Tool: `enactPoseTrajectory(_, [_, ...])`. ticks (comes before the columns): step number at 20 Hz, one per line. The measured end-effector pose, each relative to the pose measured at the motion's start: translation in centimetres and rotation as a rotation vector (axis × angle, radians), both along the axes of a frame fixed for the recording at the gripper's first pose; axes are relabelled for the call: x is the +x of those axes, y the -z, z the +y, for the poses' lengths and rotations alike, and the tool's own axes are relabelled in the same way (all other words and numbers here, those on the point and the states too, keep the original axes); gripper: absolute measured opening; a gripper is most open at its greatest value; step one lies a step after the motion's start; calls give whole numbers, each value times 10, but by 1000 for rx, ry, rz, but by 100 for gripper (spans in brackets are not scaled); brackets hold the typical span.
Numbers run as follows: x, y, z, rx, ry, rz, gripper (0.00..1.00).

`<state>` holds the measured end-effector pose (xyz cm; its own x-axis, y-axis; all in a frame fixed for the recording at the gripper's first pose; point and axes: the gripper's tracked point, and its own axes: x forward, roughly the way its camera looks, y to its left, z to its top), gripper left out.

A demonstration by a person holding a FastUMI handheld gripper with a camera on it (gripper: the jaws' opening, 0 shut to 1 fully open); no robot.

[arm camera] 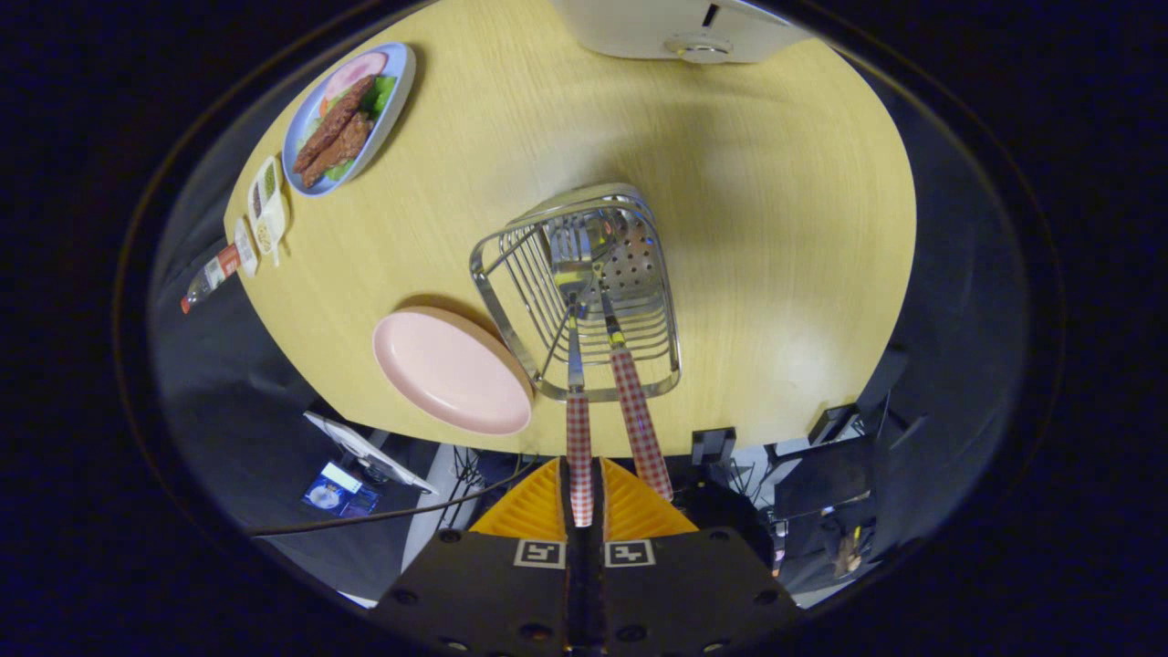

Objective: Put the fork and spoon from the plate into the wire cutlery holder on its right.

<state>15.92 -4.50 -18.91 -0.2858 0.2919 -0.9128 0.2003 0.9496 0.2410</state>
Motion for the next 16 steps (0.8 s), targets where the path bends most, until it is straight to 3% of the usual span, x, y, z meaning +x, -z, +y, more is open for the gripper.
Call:
enactPoseTrajectory(9, [7, 1, 2, -4, -8, -15, 6])
enactPoseTrajectory(10, [7, 0, 1, 0, -5, -18, 10])
enactPoseTrajectory(12, [8, 2, 3, 2, -2, -22, 5])
enactPoseTrajectory(13, [7, 2, 2, 0, -2, -23, 11])
enactPoseTrajectory(16, [9, 1, 0, -8, -1, -39, 11])
